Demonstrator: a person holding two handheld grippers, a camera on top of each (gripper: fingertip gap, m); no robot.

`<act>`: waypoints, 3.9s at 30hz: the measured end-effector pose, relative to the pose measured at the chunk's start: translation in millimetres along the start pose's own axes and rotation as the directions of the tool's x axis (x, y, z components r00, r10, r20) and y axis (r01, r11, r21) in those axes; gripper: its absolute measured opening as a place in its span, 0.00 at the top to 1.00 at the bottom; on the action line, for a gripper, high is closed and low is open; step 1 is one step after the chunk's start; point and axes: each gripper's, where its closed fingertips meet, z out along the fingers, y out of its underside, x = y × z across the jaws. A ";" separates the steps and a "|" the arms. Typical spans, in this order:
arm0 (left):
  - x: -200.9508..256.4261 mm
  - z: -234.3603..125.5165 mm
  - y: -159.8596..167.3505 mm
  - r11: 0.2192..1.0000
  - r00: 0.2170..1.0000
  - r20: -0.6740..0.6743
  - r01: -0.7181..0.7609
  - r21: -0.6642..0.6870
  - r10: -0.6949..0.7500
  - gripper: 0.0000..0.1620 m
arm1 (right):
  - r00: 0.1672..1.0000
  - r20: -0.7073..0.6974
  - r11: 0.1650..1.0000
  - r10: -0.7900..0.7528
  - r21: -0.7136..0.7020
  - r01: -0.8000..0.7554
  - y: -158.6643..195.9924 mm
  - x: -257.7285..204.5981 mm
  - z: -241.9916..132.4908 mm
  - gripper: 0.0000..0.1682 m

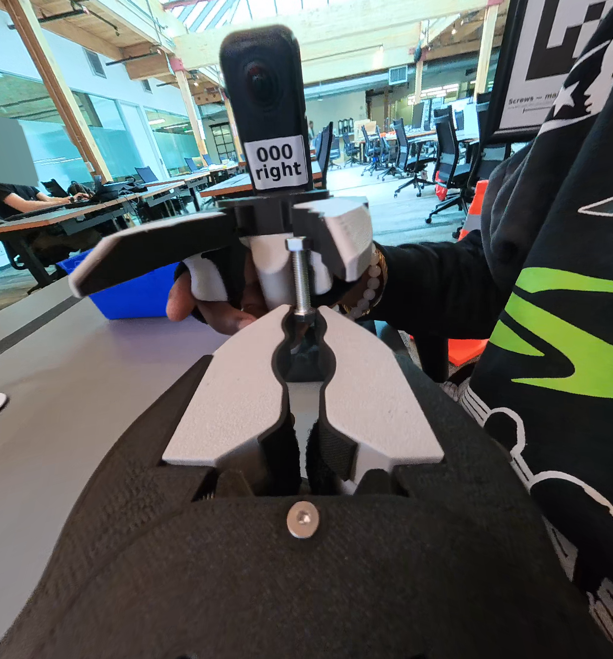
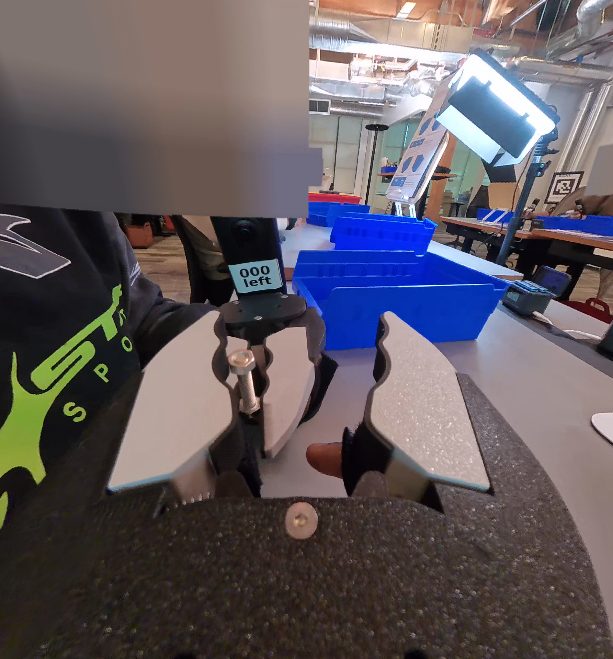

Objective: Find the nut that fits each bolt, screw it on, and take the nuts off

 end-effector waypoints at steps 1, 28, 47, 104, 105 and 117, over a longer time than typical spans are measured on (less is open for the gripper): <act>0.2 0.1 0.5 1.000 1.000 0.000 -0.002 -0.003 0.002 0.94 | 1.000 -0.001 1.000 0.001 -0.002 -0.001 0.2 0.3 -0.2 0.52; -1.9 -4.4 -7.3 0.998 1.000 -0.004 0.027 0.048 -0.026 0.94 | 1.000 0.028 0.999 0.003 0.050 -0.004 -10.6 -1.3 -10.2 0.52; 0.8 -7.8 -14.2 0.995 0.999 -0.036 0.044 0.089 -0.041 0.94 | 1.000 -0.008 0.999 -0.006 0.035 0.007 -10.5 7.9 -18.8 0.52; -25.8 -5.4 11.7 0.997 0.989 0.149 0.019 -0.073 -0.008 0.94 | 0.999 0.043 0.976 0.020 -0.215 -0.011 3.8 -1.0 -36.0 0.87; -25.2 -5.3 11.7 0.997 0.989 0.146 0.019 -0.073 -0.008 0.94 | 0.999 0.045 0.976 0.016 -0.218 -0.006 4.1 -1.4 -35.7 0.89; -8.1 -5.8 3.6 0.989 0.989 -0.016 0.148 -0.016 -0.148 0.94 | 0.994 -0.023 0.987 -0.103 -0.126 0.100 -25.1 6.9 -53.7 0.93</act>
